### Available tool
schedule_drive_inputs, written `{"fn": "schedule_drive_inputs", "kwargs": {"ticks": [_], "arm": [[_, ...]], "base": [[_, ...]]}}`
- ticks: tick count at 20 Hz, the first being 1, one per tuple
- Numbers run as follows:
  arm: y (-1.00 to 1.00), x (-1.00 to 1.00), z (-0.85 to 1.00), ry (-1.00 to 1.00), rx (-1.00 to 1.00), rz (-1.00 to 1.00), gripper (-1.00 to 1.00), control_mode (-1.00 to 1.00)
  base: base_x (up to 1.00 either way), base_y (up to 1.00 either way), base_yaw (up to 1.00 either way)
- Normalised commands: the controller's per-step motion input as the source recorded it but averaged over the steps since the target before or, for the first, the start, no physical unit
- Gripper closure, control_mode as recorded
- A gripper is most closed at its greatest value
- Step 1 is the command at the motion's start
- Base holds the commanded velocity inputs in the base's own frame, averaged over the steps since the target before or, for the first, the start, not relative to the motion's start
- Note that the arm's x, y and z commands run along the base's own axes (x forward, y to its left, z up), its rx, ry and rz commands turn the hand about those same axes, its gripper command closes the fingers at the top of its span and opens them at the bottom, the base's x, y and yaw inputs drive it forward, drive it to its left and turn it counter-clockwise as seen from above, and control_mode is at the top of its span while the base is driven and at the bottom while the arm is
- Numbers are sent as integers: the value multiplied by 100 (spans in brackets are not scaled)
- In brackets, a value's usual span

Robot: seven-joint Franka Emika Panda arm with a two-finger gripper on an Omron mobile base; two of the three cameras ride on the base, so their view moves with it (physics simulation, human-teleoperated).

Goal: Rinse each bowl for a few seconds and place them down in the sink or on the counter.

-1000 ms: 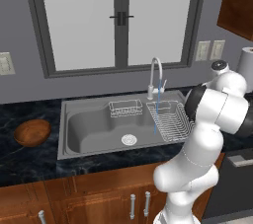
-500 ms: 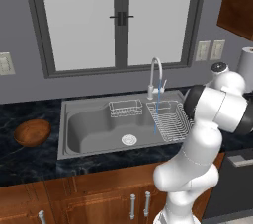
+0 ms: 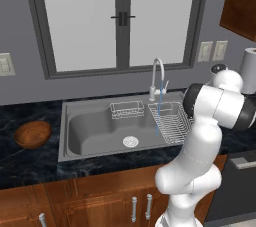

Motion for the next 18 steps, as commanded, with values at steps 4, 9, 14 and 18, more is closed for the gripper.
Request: {"fn": "schedule_drive_inputs", "kwargs": {"ticks": [4, 9, 14, 18], "arm": [[-6, 31, -1, 0, 0, 0, -100, -100], [-8, 30, -1, 1, 0, 0, -100, -100], [-16, 28, -3, 3, 0, 0, -100, -100], [-20, 21, -1, 1, 1, 4, -100, -100]], "base": [[0, 0, 0], [0, 0, 0], [0, 0, 0], [0, 0, 0]]}}
